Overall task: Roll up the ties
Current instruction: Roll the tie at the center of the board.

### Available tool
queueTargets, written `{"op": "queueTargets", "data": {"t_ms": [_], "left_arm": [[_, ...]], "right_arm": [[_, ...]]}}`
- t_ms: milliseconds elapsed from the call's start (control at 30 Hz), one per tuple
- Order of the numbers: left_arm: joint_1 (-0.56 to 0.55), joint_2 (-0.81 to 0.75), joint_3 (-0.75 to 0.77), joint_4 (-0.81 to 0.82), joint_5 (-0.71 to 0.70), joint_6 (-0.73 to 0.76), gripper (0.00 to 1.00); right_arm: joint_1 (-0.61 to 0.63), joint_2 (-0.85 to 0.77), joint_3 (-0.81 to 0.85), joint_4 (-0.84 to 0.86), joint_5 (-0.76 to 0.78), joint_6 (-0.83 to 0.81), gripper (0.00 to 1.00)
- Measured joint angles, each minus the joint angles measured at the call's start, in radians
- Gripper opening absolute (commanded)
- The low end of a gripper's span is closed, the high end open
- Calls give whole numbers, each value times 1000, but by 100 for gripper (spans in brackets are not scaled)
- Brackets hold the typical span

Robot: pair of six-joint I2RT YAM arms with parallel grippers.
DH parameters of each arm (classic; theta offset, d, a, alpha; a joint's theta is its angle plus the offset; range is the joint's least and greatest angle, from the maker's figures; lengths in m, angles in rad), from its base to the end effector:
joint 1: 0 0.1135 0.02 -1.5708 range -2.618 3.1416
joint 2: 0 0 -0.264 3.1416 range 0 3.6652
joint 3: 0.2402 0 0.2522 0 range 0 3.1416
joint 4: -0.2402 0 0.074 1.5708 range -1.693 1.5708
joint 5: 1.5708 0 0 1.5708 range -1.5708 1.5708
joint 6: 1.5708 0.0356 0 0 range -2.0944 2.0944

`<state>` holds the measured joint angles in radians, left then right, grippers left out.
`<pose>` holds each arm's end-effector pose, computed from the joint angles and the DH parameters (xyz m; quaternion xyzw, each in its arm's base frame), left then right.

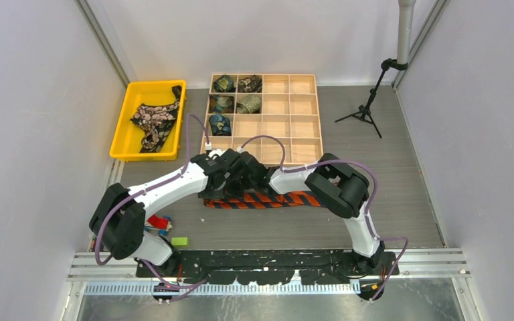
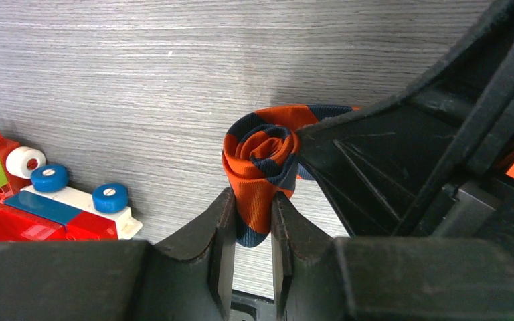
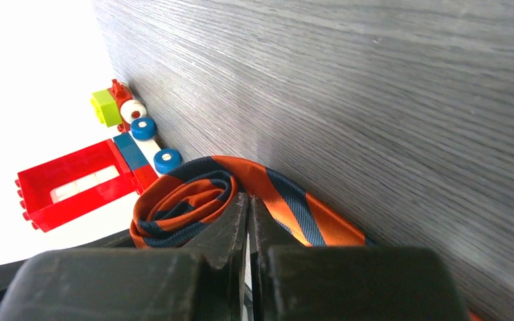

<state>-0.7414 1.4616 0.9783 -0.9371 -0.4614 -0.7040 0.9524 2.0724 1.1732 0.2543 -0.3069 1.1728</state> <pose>0.1965 -0.1584 0.2105 0.0010 0.9709 0.1226 0.2057 0.2420 0.3587 0.1257 0.0294 0.8864 0.4521 0.0953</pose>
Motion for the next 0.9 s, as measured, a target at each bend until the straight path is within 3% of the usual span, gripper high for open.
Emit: {"op": "queueTargets", "data": {"t_ms": [567,900], "left_arm": [[-11,6,-13,2,-27,-3,0],[-40,40,2,47,-71,-15,0]], "right_arm": [[4,65,55,64,-8,20,7],[-14,-32,-35,-78,44,-82,7]]}}
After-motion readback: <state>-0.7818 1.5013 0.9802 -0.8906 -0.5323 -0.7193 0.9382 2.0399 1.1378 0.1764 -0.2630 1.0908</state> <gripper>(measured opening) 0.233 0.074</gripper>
